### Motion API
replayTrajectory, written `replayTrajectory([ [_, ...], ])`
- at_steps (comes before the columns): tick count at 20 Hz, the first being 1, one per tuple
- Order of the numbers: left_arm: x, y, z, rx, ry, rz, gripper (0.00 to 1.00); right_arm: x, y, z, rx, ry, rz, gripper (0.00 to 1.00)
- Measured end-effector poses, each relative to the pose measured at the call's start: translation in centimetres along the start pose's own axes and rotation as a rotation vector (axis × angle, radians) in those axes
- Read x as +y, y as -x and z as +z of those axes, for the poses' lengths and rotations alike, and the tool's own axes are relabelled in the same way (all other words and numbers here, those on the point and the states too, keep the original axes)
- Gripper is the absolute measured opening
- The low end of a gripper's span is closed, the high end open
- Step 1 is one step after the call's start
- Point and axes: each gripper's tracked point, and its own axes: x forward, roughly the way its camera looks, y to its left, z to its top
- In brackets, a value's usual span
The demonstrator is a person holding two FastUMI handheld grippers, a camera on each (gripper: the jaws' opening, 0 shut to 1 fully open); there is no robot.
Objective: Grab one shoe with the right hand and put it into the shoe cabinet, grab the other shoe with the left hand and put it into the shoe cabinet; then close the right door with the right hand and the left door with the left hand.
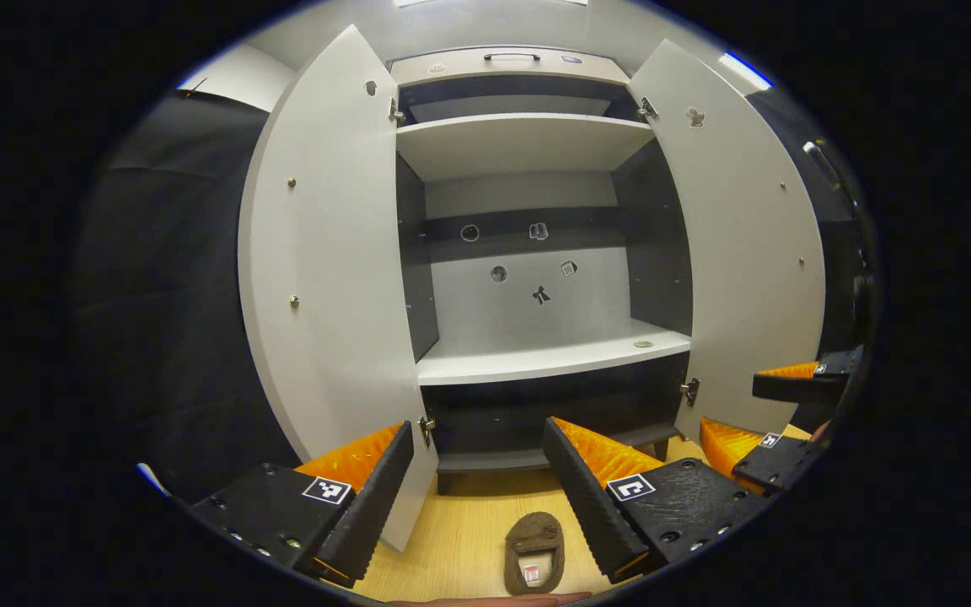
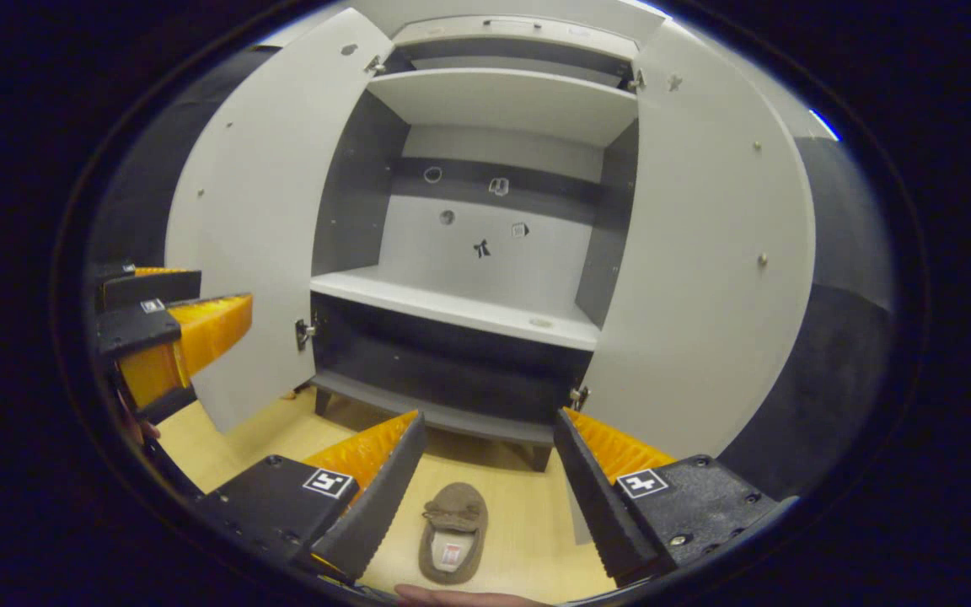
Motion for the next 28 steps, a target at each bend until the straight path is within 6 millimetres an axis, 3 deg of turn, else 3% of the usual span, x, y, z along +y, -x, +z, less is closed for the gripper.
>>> replayTrajectory([
  [2,0.1,0.0,-1.5,0.029,-0.004,0.012,0.94,0.8,-1.4,-3.5,0.058,0.004,0.017,0.99],
  [9,0.6,1.6,-11.0,0.154,0.010,0.040,0.94,5.7,-4.3,-16.7,0.220,0.042,0.080,0.98],
  [12,0.6,2.0,-14.9,0.183,-0.015,0.044,0.95,7.1,-6.0,-20.4,0.264,0.035,0.090,0.96],
  [15,0.4,2.8,-18.1,0.236,-0.030,0.046,0.94,7.0,-8.1,-21.2,0.229,0.079,0.039,0.94],
  [16,0.2,3.0,-18.4,0.238,-0.027,0.045,0.95,7.1,-8.6,-21.2,0.226,0.100,0.034,0.89],
  [18,-0.1,3.4,-18.8,0.243,-0.009,0.039,0.94,7.8,-8.2,-22.6,0.286,0.104,0.053,0.78],
  [20,-0.6,4.0,-19.4,0.258,0.003,0.027,0.95,9.0,-7.7,-23.4,0.315,0.066,0.099,0.78],
  [23,-0.7,4.1,-19.3,0.266,0.005,0.024,0.94,9.1,-7.9,-23.5,0.330,0.089,0.087,0.74],
  [25,-0.6,4.1,-19.1,0.262,0.007,0.028,0.94,9.5,-8.6,-23.0,0.320,0.060,0.083,0.78],
  [28,-0.3,4.3,-19.3,0.287,-0.013,0.050,0.94,7.6,-11.3,-24.1,0.380,0.088,-0.029,0.77],
])
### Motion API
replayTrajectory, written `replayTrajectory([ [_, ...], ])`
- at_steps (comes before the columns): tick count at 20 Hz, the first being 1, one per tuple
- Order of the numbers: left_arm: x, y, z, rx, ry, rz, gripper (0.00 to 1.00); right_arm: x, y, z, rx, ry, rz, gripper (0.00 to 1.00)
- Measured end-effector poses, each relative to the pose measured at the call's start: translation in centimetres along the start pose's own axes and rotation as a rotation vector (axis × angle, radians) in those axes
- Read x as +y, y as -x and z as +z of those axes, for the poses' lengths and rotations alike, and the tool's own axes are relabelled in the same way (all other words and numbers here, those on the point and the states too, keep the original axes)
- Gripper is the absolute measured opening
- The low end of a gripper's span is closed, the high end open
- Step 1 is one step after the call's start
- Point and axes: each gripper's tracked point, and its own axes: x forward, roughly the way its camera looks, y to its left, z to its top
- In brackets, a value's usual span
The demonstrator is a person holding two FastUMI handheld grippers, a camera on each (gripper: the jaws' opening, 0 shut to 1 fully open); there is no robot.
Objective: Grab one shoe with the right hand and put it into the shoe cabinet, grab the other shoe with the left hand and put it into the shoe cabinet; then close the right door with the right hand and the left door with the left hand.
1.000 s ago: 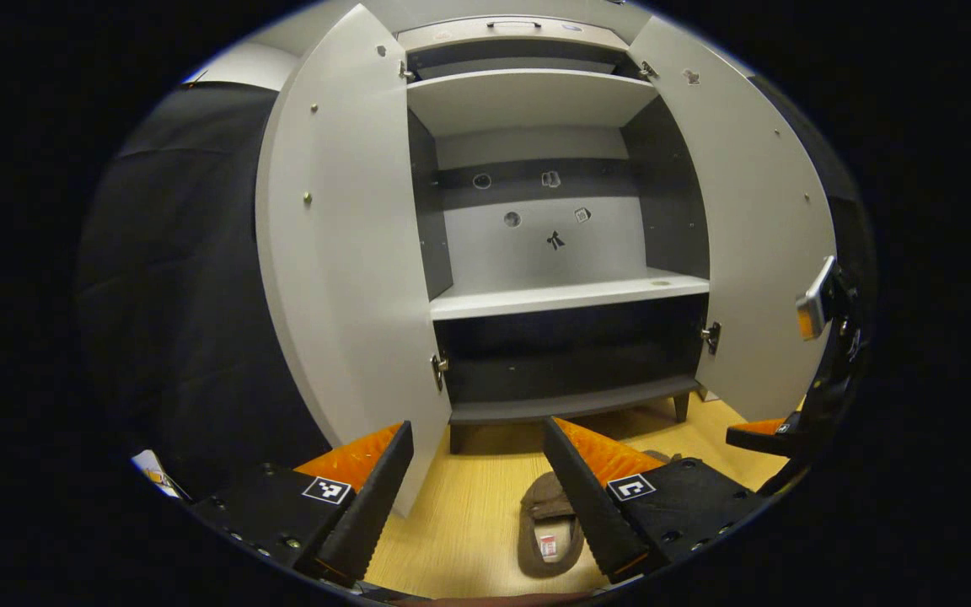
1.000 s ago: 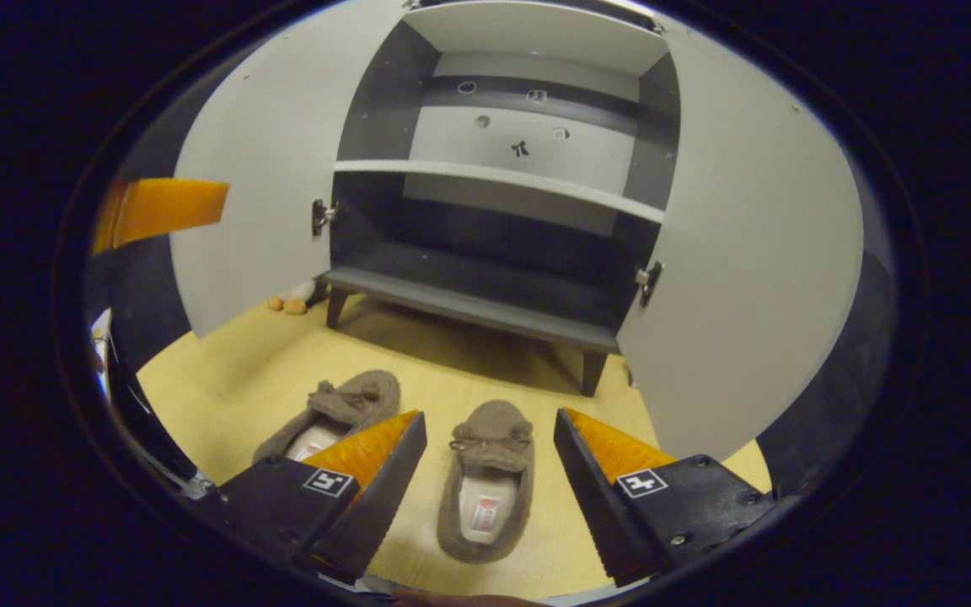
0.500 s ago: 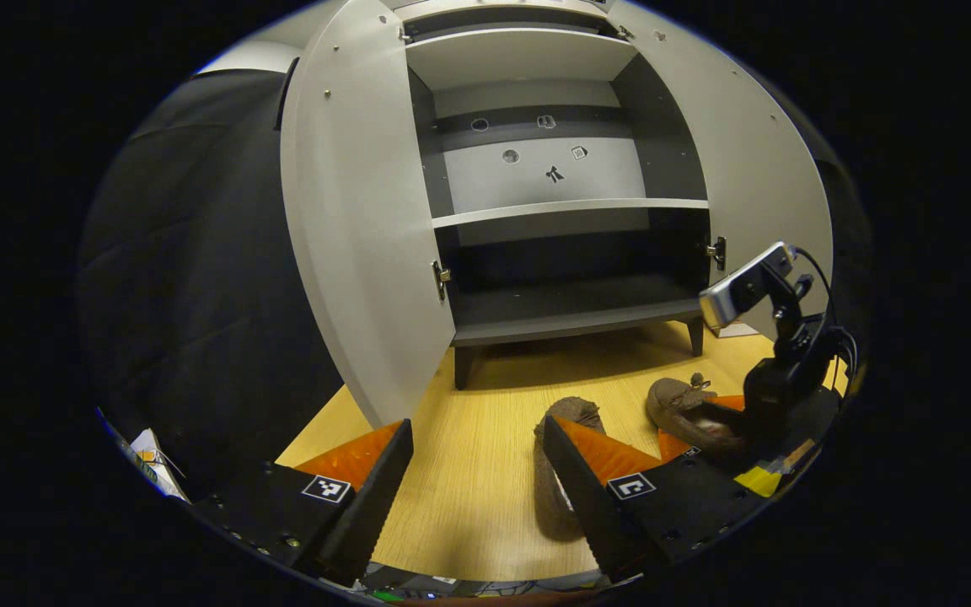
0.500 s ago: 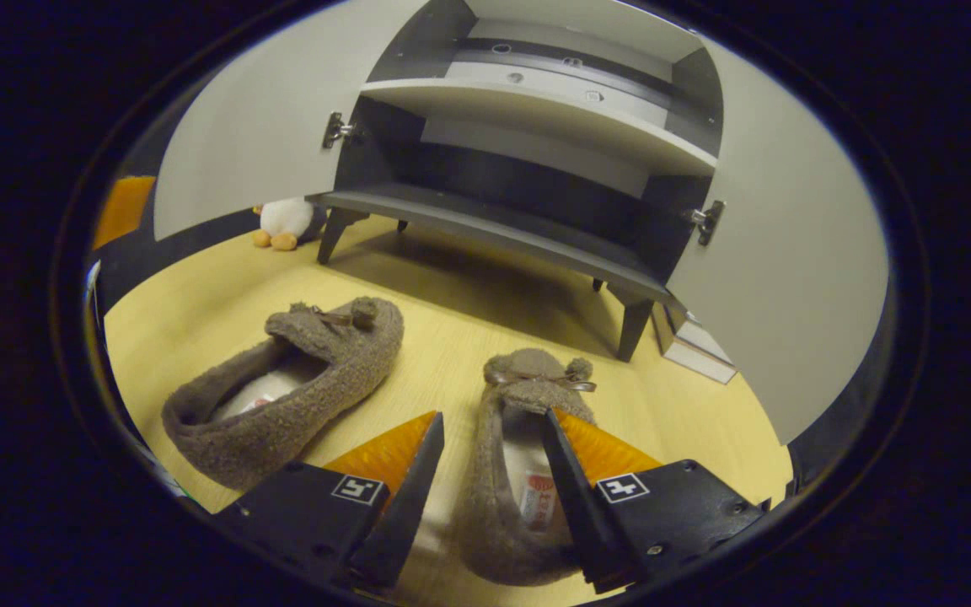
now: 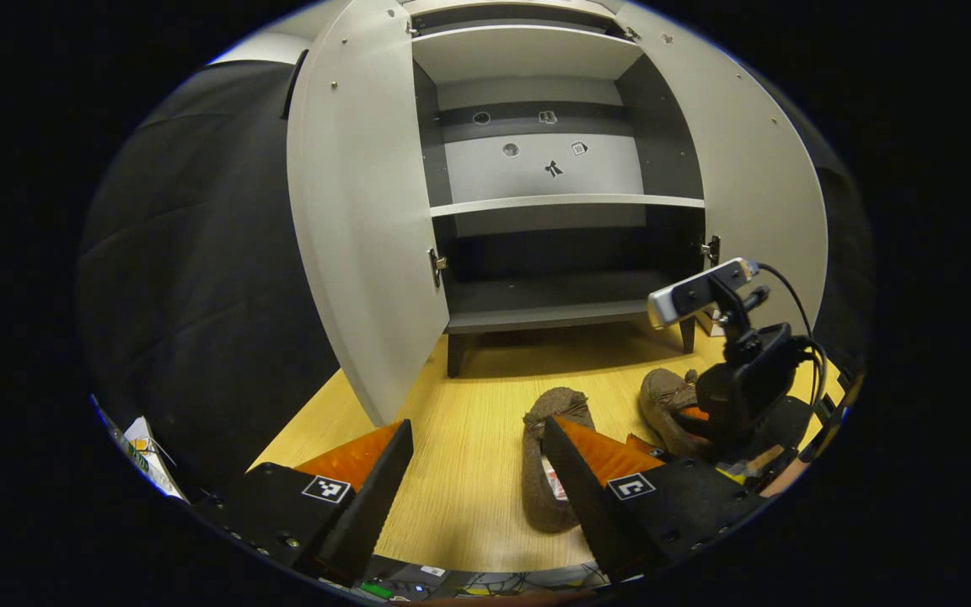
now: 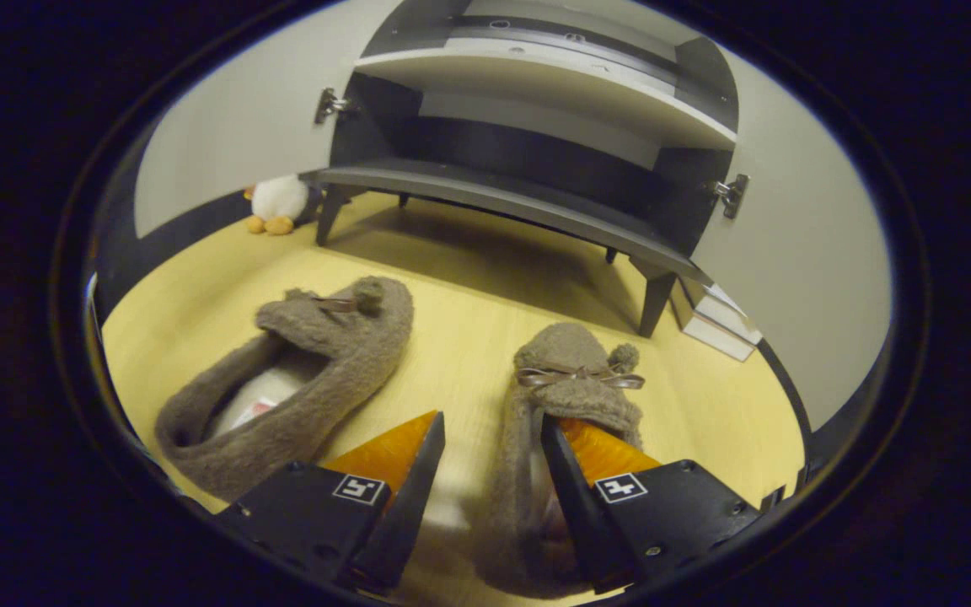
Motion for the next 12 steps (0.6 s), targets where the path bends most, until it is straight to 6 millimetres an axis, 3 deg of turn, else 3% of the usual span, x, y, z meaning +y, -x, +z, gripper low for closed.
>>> replayTrajectory([
  [1,0.4,0.0,0.2,0.002,-0.023,0.020,0.95,-0.4,-0.9,-0.2,0.025,-0.016,-0.020,0.75],
  [2,0.7,0.0,0.4,-0.006,-0.030,0.027,0.94,-0.9,-1.4,0.3,0.008,-0.030,-0.046,0.63],
  [3,0.9,0.0,0.6,-0.012,-0.025,0.037,0.93,-0.9,-1.6,0.7,-0.014,-0.037,-0.040,0.56],
  [5,0.8,0.0,0.5,0.001,0.003,0.029,0.93,-0.5,-1.1,0.8,-0.016,-0.005,-0.026,0.22],
  [6,1.0,0.1,0.6,0.002,0.008,0.031,0.93,-0.6,-1.1,0.7,-0.019,0.022,-0.022,0.15],
  [9,1.5,0.0,0.9,-0.001,-0.002,0.036,0.93,-1.4,-0.8,1.1,-0.016,0.046,-0.012,0.10],
  [12,1.6,0.4,2.4,-0.023,-0.003,0.030,0.93,-3.8,0.6,2.5,-0.030,0.036,-0.048,0.09],
])
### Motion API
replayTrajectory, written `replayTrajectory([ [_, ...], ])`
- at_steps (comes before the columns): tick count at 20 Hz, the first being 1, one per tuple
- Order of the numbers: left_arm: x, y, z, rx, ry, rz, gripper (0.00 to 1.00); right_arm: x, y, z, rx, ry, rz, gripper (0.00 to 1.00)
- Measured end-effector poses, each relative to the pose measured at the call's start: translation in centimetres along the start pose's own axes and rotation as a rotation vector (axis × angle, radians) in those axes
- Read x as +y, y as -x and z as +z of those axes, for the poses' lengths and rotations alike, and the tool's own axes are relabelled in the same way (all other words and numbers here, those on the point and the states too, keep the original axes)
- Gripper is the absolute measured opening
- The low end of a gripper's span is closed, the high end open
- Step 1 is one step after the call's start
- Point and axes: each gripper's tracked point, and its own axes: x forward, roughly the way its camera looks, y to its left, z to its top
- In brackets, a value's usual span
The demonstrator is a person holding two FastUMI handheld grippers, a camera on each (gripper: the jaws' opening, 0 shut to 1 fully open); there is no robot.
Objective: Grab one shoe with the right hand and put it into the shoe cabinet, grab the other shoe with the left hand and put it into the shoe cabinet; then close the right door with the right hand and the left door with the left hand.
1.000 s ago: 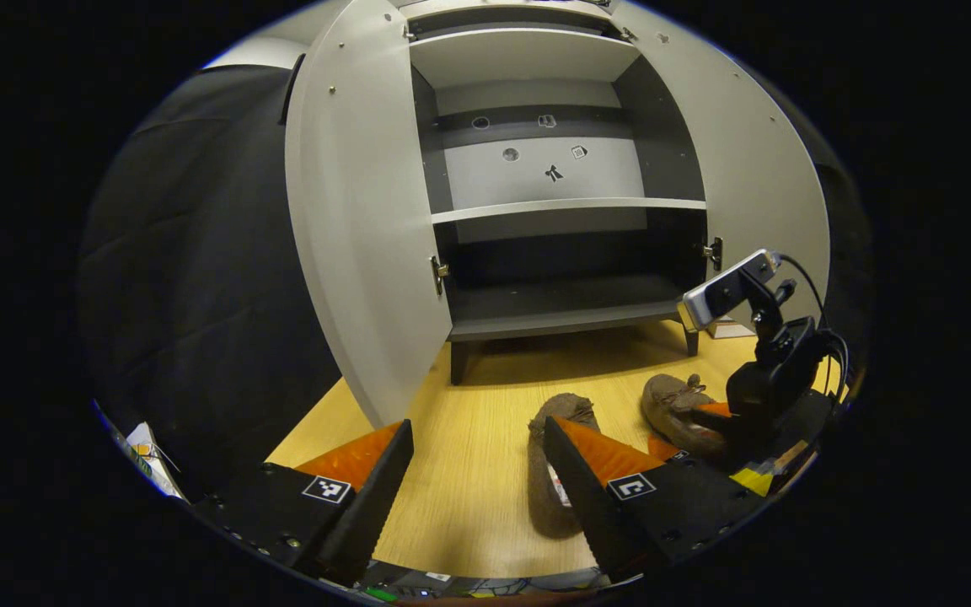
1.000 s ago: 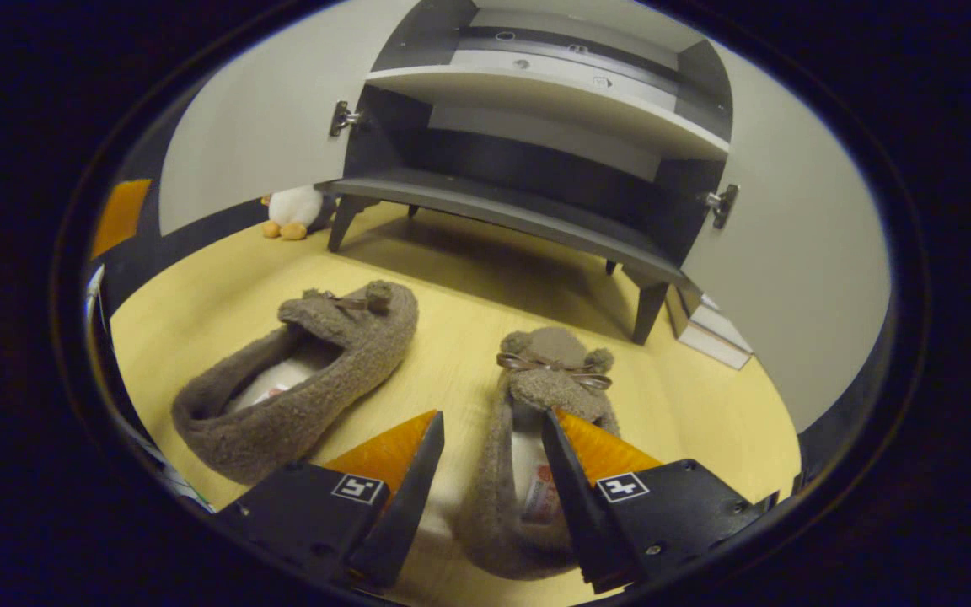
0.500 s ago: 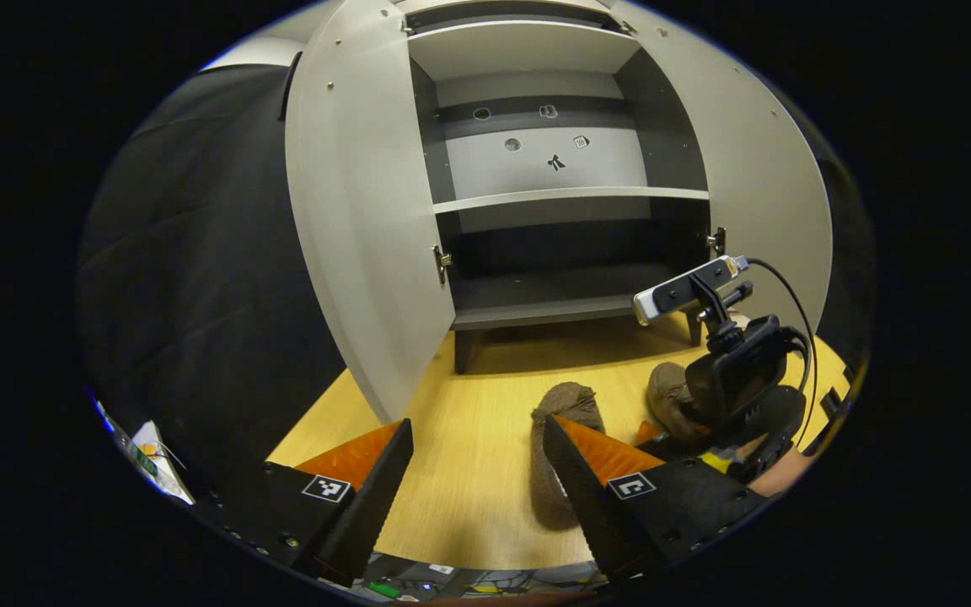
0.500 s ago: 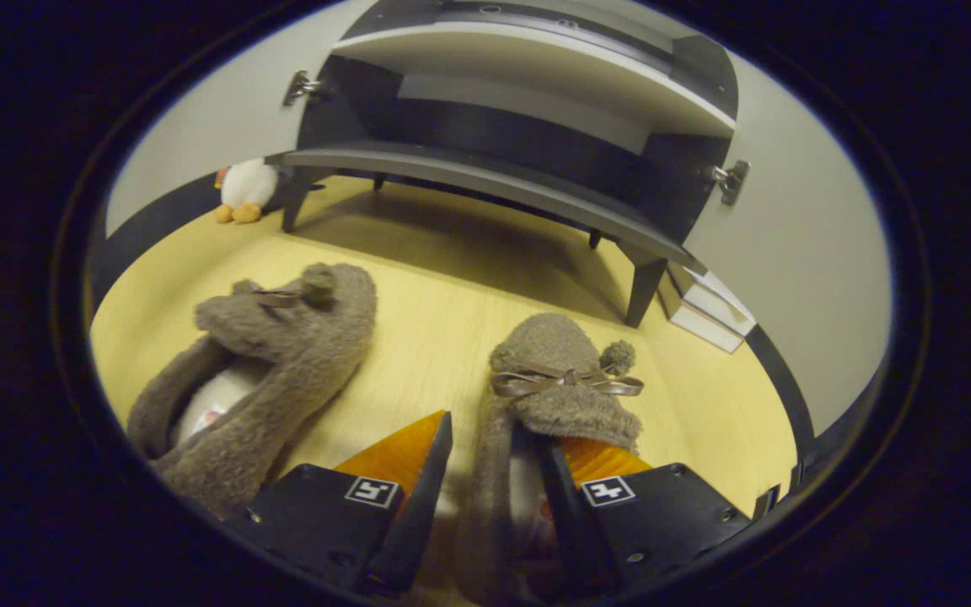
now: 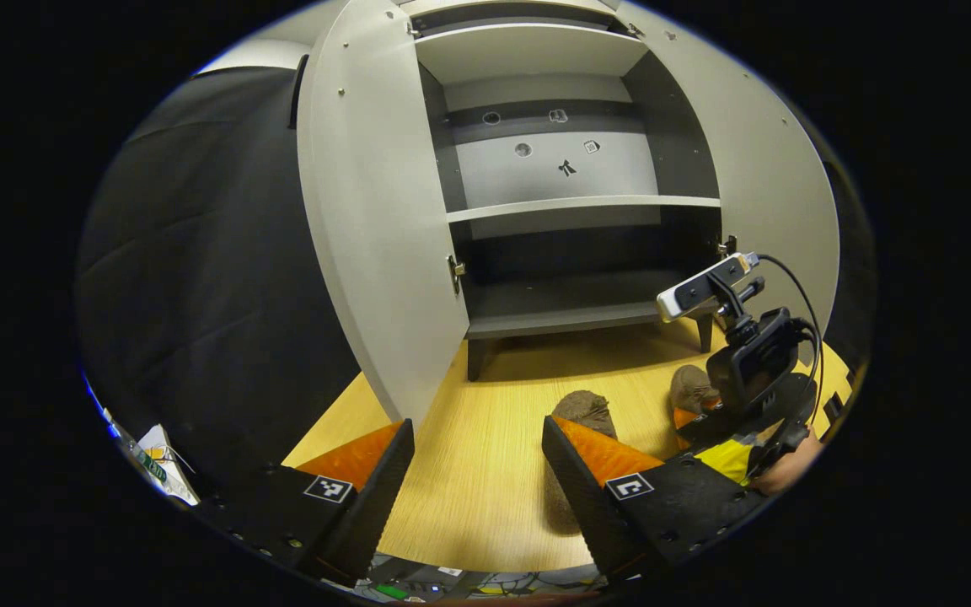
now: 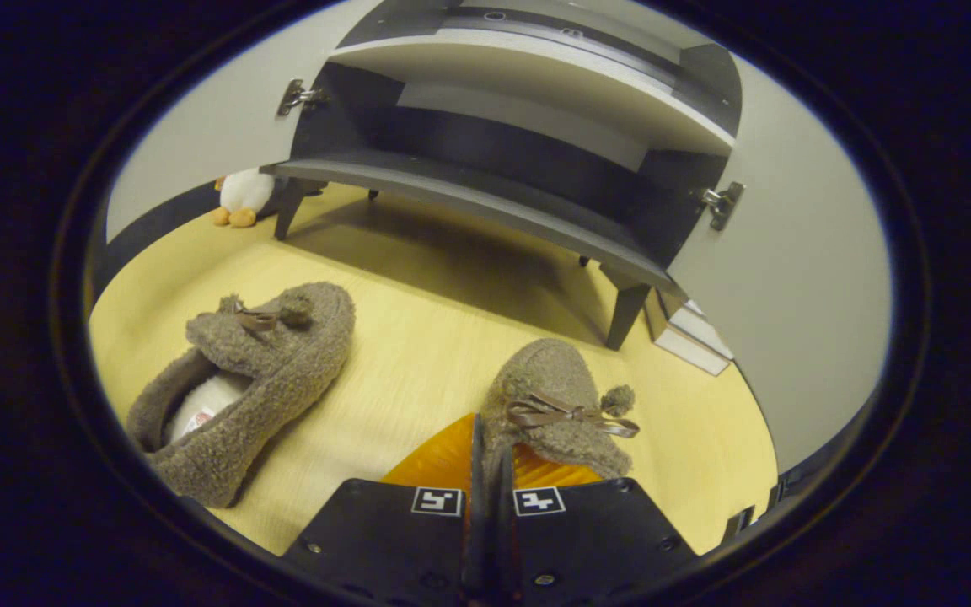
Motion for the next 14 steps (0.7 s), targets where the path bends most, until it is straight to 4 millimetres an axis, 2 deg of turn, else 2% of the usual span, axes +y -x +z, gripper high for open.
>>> replayTrajectory([
  [3,-0.2,0.7,2.1,-0.027,0.010,-0.017,0.93,-2.7,2.5,2.7,-0.058,0.028,-0.041,0.10],
  [7,-1.5,1.8,6.3,-0.077,-0.002,-0.077,0.93,-6.0,7.8,8.5,-0.139,0.028,-0.074,0.10],
  [11,-3.1,3.5,10.1,-0.136,-0.005,-0.148,0.93,-9.1,14.2,17.5,-0.272,-0.009,-0.101,0.09],
  [14,-4.0,4.7,12.9,-0.172,0.007,-0.188,0.93,-10.7,17.4,24.6,-0.377,-0.023,-0.105,0.09],
])
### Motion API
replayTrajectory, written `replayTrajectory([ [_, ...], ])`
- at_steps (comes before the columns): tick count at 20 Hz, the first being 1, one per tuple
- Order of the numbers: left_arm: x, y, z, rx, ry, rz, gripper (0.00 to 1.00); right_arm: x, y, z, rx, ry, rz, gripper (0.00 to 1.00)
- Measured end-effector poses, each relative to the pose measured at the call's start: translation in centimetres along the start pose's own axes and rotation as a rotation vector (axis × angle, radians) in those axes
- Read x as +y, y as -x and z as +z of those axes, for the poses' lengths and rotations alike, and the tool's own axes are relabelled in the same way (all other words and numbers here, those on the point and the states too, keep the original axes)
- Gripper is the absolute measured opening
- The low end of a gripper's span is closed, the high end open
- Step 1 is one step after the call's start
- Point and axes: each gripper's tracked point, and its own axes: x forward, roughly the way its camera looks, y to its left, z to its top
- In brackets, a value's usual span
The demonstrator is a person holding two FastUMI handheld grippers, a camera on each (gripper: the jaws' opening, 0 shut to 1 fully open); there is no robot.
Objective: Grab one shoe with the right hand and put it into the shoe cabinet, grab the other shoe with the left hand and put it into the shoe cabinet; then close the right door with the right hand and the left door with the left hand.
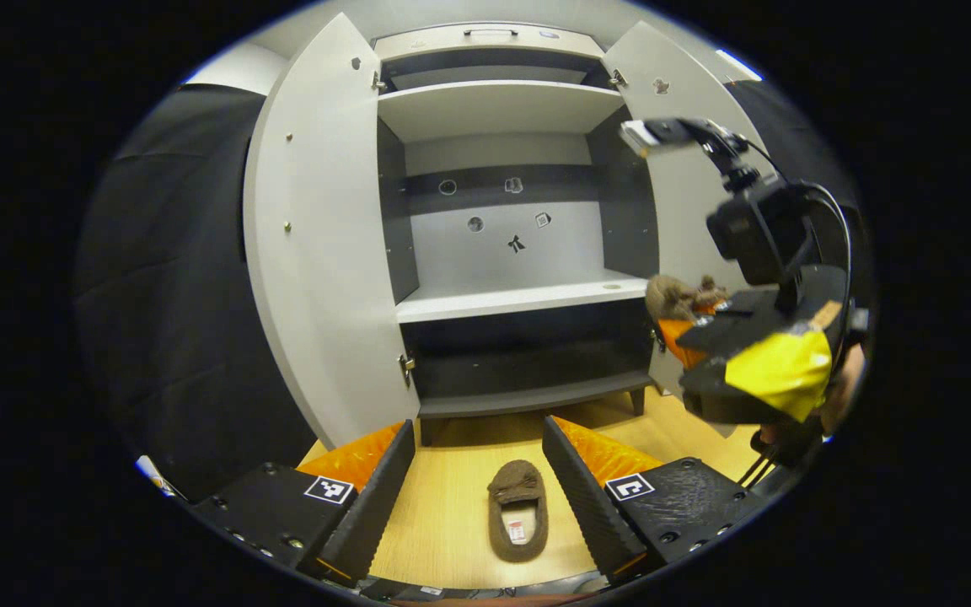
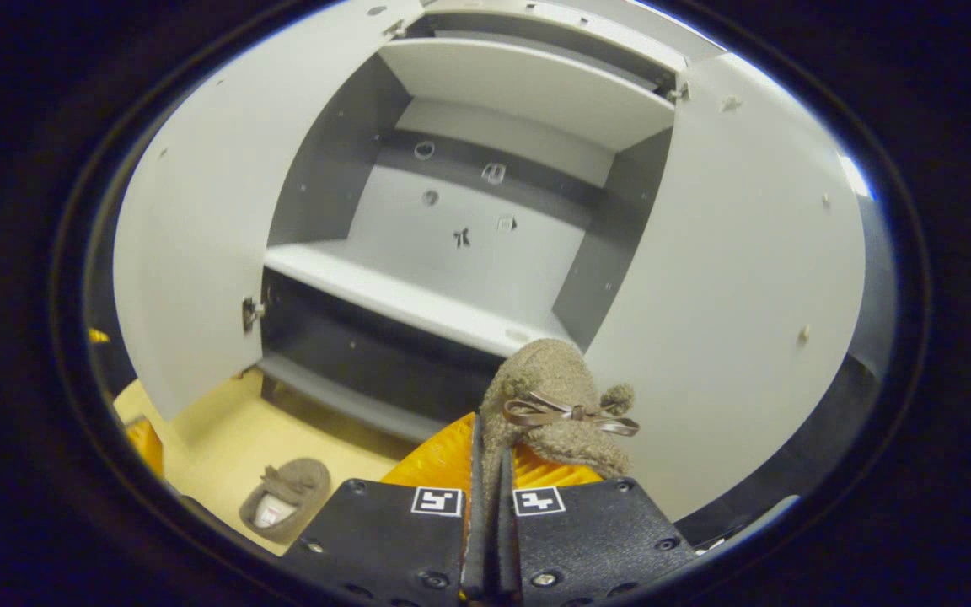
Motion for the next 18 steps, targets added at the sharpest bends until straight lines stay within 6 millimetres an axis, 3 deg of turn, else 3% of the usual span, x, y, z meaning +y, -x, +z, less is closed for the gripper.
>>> replayTrajectory([
  [2,0.0,0.2,2.0,-0.044,0.004,-0.007,0.93,-0.8,-1.2,4.6,-0.054,-0.014,-0.005,0.09],
  [4,0.5,0.3,3.4,-0.075,0.014,-0.002,0.93,-0.8,-3.7,7.6,-0.048,-0.012,0.017,0.09],
  [7,2.0,0.4,4.3,-0.102,0.028,0.027,0.93,-0.7,-9.2,10.7,-0.007,-0.003,0.039,0.09],
  [9,4.0,0.3,4.5,-0.108,0.020,0.077,0.93,-0.6,-13.2,11.8,0.013,0.030,0.038,0.09],
  [14,9.8,0.7,4.4,-0.088,0.049,0.255,0.93,0.6,-22.0,10.2,0.153,0.057,0.052,0.09],
  [18,12.2,1.3,3.9,-0.048,0.075,0.359,0.93,2.0,-25.1,7.8,0.238,0.052,0.108,0.09],
])
